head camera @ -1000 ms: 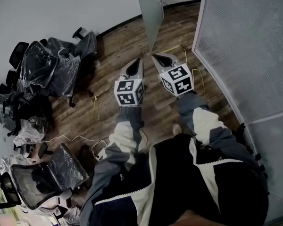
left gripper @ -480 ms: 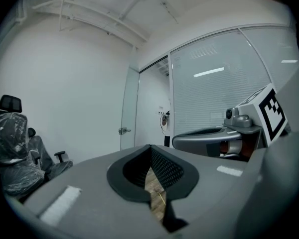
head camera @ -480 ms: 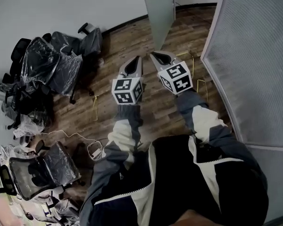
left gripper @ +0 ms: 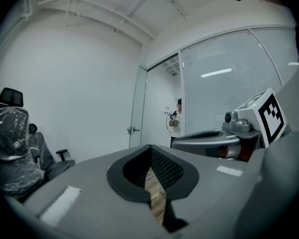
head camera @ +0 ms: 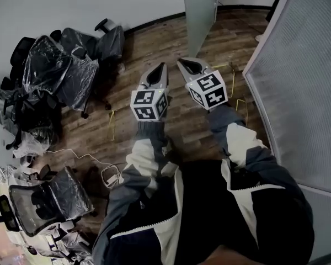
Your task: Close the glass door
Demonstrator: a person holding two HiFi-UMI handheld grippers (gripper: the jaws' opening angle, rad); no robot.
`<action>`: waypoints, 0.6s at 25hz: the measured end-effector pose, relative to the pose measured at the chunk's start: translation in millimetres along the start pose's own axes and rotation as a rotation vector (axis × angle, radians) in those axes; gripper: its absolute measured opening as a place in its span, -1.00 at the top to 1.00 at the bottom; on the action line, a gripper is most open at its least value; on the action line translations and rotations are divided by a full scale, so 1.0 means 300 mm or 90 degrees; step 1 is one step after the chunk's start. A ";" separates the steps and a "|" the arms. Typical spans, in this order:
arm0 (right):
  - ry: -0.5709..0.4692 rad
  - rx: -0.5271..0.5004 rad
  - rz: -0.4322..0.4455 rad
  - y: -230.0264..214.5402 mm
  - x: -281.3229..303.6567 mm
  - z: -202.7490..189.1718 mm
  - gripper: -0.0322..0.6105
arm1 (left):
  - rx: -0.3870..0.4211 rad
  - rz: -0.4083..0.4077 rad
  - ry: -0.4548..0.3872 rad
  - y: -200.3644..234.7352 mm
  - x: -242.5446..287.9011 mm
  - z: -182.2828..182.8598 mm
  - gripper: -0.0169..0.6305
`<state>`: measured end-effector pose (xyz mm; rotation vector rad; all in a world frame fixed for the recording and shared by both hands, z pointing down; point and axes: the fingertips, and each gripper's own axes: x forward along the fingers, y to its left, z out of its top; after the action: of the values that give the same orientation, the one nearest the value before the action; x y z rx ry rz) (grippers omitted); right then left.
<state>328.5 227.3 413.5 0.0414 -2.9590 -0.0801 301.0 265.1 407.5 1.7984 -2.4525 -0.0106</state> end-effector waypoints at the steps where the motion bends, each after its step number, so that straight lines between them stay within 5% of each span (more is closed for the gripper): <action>1: 0.004 -0.002 -0.003 -0.001 0.037 0.000 0.89 | -0.003 -0.004 -0.004 0.034 0.014 0.004 0.94; 15: 0.010 0.003 -0.077 -0.067 0.686 0.137 0.89 | 0.024 -0.076 0.010 0.629 0.272 0.075 0.94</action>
<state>119.1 202.7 409.0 0.2198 -2.9388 -0.0878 95.5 243.2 403.5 1.9506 -2.3468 0.0416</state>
